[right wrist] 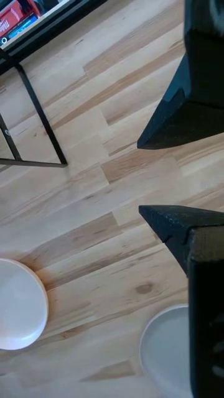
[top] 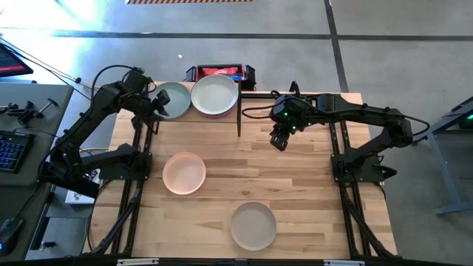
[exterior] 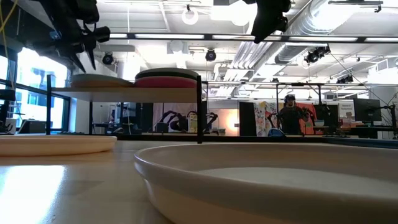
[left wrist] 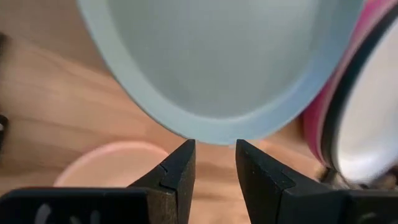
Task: Place and stack plates onto a shelf
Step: Stack the light blue plate on top of the orange plate on the shelf, then stack the light brown plate on top of the light blue plate on the shelf
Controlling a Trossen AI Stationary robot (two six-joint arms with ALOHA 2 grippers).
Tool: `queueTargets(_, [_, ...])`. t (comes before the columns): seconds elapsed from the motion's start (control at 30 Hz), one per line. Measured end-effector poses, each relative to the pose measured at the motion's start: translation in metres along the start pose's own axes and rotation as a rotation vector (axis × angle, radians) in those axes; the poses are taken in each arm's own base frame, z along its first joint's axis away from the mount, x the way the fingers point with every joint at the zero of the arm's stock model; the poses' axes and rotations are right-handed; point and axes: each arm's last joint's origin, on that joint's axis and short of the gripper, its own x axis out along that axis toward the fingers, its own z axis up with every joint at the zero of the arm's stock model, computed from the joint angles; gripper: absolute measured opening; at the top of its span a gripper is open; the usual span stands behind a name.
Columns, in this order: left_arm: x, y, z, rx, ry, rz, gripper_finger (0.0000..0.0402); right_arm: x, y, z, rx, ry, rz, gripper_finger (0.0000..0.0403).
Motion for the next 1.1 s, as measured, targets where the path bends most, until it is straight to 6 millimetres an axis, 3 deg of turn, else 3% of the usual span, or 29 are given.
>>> queueTargets(0.33, [0.0,0.001,0.002,0.002,-0.054,0.028,0.0104,0.002,0.011,-0.006,-0.023,0.025,0.016,0.0133])
queueTargets(0.57, [-0.004,-0.001,-0.005,0.122,0.09,-0.089,0.0104,0.01,0.015,-0.015,-0.047,0.073,0.013,0.0133])
queueTargets(0.87, [-0.014,0.001,-0.03,0.318,0.135,-0.154,0.0104,0.031,0.022,-0.035,-0.054,0.192,0.091,0.0133])
queueTargets(1.1, [-0.011,-0.002,-0.049,0.477,0.133,-0.119,0.0104,0.049,0.033,-0.055,0.039,0.253,0.103,0.0133])
